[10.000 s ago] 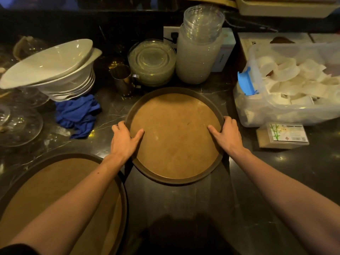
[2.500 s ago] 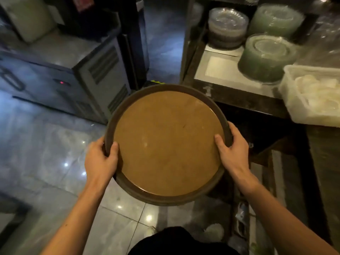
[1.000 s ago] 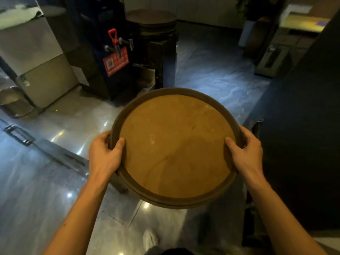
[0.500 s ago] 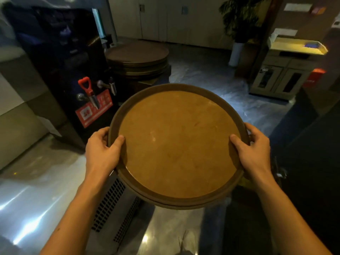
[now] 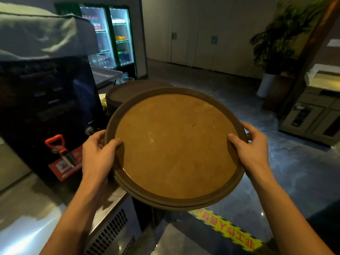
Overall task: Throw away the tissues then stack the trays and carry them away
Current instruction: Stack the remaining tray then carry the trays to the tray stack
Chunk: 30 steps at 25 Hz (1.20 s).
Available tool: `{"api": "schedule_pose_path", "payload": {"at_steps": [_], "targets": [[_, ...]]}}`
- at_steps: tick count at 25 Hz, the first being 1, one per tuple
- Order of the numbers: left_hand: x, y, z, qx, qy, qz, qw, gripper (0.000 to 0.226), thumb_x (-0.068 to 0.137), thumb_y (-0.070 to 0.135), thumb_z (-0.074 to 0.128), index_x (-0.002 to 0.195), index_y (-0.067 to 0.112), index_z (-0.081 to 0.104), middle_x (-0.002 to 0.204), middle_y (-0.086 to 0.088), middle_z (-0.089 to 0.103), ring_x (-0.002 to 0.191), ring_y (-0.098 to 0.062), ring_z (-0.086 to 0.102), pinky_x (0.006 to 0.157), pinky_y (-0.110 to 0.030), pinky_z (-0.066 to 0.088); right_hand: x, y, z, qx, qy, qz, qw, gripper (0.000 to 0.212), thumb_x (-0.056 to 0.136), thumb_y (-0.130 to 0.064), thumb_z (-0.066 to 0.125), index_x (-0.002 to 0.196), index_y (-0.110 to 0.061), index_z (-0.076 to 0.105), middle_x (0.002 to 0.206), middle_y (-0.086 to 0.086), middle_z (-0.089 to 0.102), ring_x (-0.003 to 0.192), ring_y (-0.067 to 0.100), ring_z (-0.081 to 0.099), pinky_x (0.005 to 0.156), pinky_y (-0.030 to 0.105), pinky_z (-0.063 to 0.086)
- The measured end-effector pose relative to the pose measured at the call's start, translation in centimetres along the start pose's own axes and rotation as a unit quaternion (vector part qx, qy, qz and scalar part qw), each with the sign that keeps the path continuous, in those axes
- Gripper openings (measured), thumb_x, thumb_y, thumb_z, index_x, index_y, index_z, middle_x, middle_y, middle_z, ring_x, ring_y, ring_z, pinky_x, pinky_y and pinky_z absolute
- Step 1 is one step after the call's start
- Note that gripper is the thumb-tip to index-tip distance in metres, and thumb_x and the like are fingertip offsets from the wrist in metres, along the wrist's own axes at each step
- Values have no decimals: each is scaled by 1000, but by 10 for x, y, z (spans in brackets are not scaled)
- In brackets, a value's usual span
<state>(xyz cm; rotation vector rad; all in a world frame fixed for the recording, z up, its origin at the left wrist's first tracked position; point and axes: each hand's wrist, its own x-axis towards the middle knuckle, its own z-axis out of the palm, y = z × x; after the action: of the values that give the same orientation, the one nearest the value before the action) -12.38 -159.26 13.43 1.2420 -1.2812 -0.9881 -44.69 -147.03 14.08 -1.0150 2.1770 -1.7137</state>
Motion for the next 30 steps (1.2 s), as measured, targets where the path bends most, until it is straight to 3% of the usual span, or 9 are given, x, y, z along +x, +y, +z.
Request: {"api": "schedule_pose_path", "payload": {"at_steps": [4, 8, 10, 12, 14, 16, 20, 26, 30], "targets": [[64, 3, 38, -63, 32, -10, 997, 36, 78, 19, 67, 114, 22, 67, 97, -5, 72, 85, -21, 71, 58, -27, 53, 87, -3, 45, -3, -34, -17, 999, 54, 87, -27, 70, 138, -25, 50, 116, -8, 54, 85, 4, 52, 70, 24, 46], [136, -1, 63, -103, 45, -26, 993, 39, 74, 18, 63, 113, 22, 66, 102, -14, 70, 79, -23, 72, 55, -28, 54, 158, -12, 102, -11, -67, -16, 998, 54, 89, -27, 68, 139, -24, 48, 132, 3, 57, 100, 14, 53, 80, 33, 48], [165, -6, 73, -112, 47, -48, 991, 45, 70, 23, 61, 115, 25, 63, 114, -18, 64, 87, -29, 70, 60, -35, 57, 189, -16, 130, -13, -79, -33, 996, 53, 89, -26, 68, 139, -23, 48, 132, 3, 57, 101, 15, 54, 79, 32, 48], [186, -10, 84, -87, 67, -83, 991, 50, 62, 29, 61, 112, 27, 61, 124, -23, 55, 99, -40, 64, 71, -52, 58, 218, -18, 153, -25, -99, -36, 994, 53, 90, -26, 67, 139, -23, 48, 133, 3, 56, 104, 16, 54, 81, 34, 49], [201, -11, 92, -67, 98, -93, 989, 44, 55, 34, 61, 98, 26, 61, 123, -25, 53, 104, -45, 58, 77, -62, 54, 243, -16, 174, -29, -122, -30, 992, 53, 90, -28, 66, 140, -23, 48, 135, 3, 56, 110, 21, 56, 84, 37, 50], [214, -13, 100, -39, 122, -99, 987, 40, 55, 38, 60, 92, 23, 62, 117, -24, 57, 103, -44, 59, 77, -63, 54, 267, -13, 195, -40, -142, -33, 988, 52, 90, -29, 66, 139, -23, 49, 134, 3, 56, 112, 23, 58, 86, 39, 51], [235, -18, 113, -10, 159, -110, 981, 48, 61, 36, 60, 101, 9, 63, 93, -18, 66, 82, -37, 64, 65, -49, 53, 306, -6, 236, -60, -201, -59, 976, 46, 89, -27, 64, 134, -22, 53, 125, 3, 62, 101, 21, 62, 82, 40, 55], [248, -25, 132, 65, 217, -127, 966, 25, 78, 29, 64, 86, 8, 54, 91, -22, 62, 84, -41, 62, 72, -54, 53, 343, 0, 273, -162, -256, -120, 945, 38, 86, -30, 59, 123, -24, 58, 87, -12, 61, 75, 9, 60, 72, 40, 57], [250, -30, 141, 105, 228, -126, 960, 33, 74, 38, 59, 82, 6, 55, 82, -22, 62, 73, -38, 61, 66, -54, 53, 357, 4, 287, -242, -280, -179, 911, 31, 87, -34, 54, 114, -21, 56, 88, -1, 62, 74, 16, 60, 69, 40, 56]]}}
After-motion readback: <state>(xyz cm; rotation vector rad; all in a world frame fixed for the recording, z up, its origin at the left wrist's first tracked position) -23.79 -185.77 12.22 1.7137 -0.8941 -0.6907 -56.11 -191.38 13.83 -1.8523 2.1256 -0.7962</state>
